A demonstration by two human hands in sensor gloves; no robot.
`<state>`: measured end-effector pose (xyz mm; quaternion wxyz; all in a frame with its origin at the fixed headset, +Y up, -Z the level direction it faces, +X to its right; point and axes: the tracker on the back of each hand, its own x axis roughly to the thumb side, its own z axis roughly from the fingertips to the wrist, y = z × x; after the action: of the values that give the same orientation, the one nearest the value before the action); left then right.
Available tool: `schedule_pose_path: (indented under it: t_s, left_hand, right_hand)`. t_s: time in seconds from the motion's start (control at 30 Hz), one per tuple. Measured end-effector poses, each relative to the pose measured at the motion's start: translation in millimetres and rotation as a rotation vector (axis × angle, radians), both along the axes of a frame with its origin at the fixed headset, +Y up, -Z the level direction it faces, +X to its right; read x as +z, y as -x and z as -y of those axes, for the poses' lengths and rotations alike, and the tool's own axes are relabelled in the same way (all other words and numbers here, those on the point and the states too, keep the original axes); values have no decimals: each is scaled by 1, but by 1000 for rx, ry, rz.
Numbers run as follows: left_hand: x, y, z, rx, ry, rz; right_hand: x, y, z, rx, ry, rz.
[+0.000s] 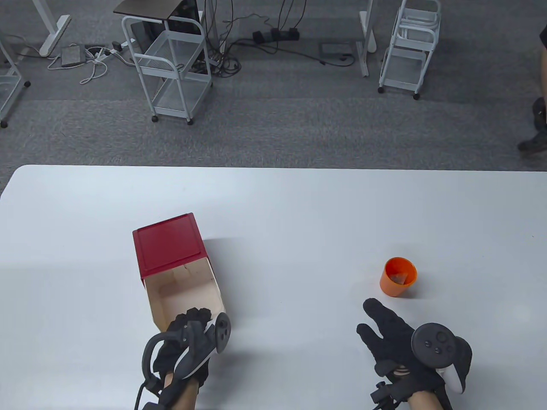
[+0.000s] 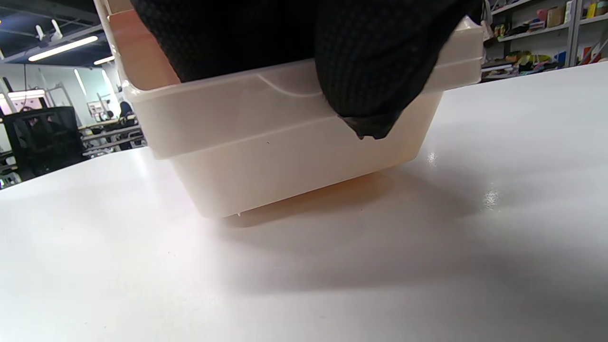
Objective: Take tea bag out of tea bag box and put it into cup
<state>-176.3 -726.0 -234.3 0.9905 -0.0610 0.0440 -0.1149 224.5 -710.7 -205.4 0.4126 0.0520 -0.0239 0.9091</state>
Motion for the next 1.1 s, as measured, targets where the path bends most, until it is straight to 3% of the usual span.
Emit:
schedule_pose_path:
  t_s: [1.1]
  left_hand:
    - [-36, 15, 3, 57, 17, -99]
  right_hand:
    - [-2, -1, 0, 12, 3, 11]
